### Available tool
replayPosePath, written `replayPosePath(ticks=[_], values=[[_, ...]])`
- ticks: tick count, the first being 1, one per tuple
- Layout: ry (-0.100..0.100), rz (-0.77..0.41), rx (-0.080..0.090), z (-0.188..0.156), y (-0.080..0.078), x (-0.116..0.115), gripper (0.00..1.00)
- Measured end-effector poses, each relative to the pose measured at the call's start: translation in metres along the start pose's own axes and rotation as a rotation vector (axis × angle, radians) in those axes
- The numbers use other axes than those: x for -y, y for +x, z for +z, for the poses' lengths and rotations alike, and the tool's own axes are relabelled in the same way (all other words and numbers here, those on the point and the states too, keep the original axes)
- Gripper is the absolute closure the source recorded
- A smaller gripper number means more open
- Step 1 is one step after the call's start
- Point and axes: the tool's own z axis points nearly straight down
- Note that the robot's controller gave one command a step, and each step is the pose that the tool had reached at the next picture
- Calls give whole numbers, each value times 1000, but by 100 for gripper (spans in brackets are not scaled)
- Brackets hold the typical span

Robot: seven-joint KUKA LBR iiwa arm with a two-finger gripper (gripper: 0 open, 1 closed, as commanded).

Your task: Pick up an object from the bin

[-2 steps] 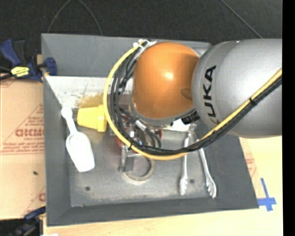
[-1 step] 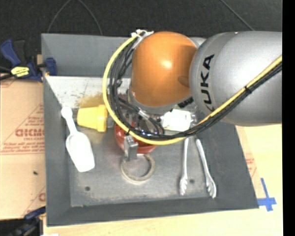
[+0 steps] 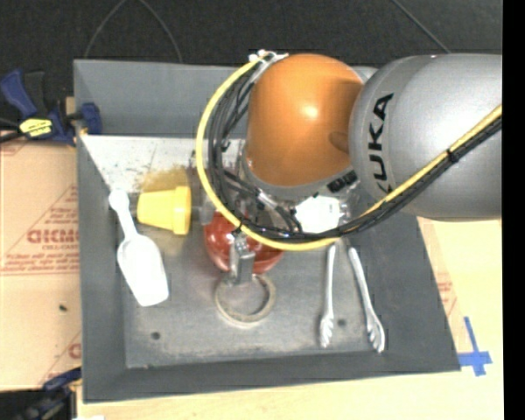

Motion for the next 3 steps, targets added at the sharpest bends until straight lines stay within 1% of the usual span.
replayPosePath(ticks=[1, 2, 3], values=[[1, 67, -7, -15, 2, 2, 0], [2, -126, 7, 60, -5, 11, 0], [0, 45, 22, -21, -16, 18, 0]])
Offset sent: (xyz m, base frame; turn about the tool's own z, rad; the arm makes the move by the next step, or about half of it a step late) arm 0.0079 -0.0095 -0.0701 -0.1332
